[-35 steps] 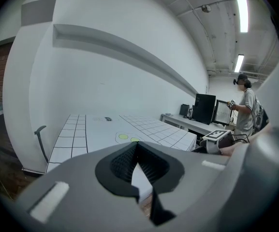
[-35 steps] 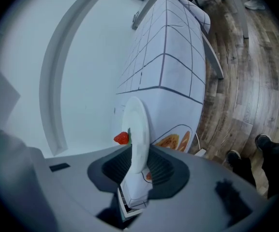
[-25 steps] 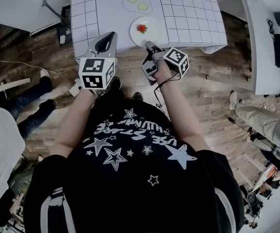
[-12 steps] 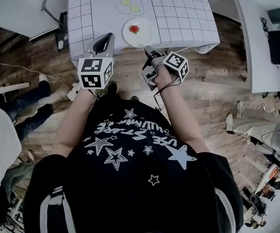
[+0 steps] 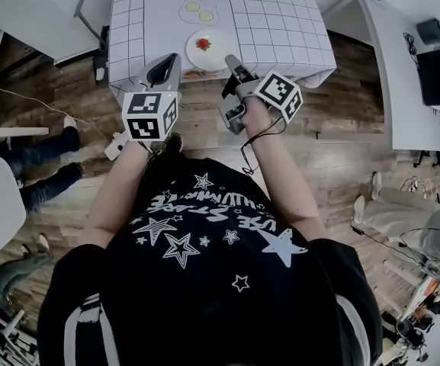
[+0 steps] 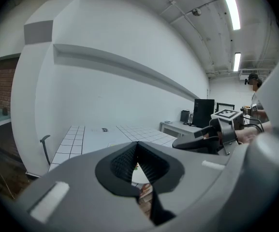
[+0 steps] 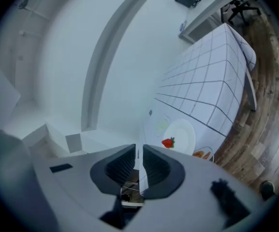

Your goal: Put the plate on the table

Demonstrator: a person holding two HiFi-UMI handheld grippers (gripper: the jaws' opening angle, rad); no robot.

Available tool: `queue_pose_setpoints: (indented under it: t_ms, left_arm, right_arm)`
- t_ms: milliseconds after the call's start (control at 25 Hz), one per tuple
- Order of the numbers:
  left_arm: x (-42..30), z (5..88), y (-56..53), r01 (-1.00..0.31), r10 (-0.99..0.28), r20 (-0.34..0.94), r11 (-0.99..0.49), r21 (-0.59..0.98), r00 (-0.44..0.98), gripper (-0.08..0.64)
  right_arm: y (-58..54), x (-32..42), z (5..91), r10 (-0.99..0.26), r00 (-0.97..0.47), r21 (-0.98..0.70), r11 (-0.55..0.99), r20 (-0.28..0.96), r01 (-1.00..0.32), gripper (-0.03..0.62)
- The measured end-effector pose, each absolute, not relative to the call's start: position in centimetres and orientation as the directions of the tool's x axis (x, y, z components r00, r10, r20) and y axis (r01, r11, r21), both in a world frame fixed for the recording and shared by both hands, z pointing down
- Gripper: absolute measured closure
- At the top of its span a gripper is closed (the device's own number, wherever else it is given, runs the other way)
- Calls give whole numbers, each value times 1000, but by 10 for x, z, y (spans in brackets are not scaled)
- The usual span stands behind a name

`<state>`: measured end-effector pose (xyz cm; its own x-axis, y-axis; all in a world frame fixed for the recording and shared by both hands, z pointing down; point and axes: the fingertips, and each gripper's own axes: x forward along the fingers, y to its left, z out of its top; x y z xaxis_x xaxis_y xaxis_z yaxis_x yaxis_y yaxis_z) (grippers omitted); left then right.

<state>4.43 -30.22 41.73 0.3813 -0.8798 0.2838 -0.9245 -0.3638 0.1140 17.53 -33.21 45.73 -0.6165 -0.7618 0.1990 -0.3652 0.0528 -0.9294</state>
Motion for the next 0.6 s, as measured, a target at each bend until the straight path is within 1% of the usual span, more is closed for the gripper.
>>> queue_pose_setpoints:
  t_ms: [120,320,600]
  left_arm:
    - [51,411,-288,-934,-893,272,-341,107,357,551]
    - [55,407,-261,-950,-911,270,-295,103,312,551]
    - [55,412,-233,-963,-919,286,-256,87,270,551]
  right_arm:
    - [-324,176,433,-754,-640,-910,150,148,-386,555]
    - [-306,173,411,-726,-680,-854,285,104,-435,569]
    - [-291,176,408,-707,-698,-786,366,115,-499,578]
